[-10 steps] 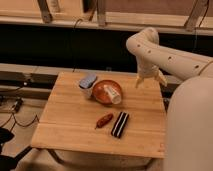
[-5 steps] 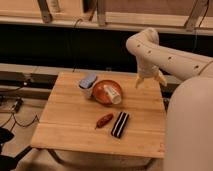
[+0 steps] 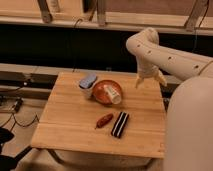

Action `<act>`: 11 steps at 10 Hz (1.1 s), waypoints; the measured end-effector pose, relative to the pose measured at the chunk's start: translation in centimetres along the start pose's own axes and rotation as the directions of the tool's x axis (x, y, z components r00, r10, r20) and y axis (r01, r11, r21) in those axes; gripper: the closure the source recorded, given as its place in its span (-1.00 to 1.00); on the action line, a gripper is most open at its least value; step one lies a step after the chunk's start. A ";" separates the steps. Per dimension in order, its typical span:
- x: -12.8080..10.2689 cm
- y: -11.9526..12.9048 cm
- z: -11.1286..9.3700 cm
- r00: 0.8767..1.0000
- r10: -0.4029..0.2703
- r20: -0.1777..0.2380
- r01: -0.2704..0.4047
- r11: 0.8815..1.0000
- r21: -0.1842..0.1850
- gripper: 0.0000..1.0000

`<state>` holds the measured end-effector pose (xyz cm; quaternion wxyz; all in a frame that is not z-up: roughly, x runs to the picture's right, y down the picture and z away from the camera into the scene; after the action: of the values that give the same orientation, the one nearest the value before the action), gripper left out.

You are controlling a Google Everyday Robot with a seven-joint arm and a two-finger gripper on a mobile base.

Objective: Move the arm in a circular motion

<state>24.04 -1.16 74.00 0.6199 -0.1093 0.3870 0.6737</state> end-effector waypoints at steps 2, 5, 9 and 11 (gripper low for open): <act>-0.1 0.0 0.0 1.000 -0.002 0.002 0.002 1.000 -0.001 -0.60; -2.8 1.9 -2.0 0.994 -0.091 0.059 0.090 0.996 0.024 -0.60; -6.0 11.4 -7.7 0.943 -0.300 0.144 0.288 0.952 0.101 -0.60; -3.2 17.8 -11.2 0.888 -0.427 0.170 0.419 0.904 0.085 -0.60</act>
<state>4.55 -9.70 75.26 0.7873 -0.1140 0.3101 0.5206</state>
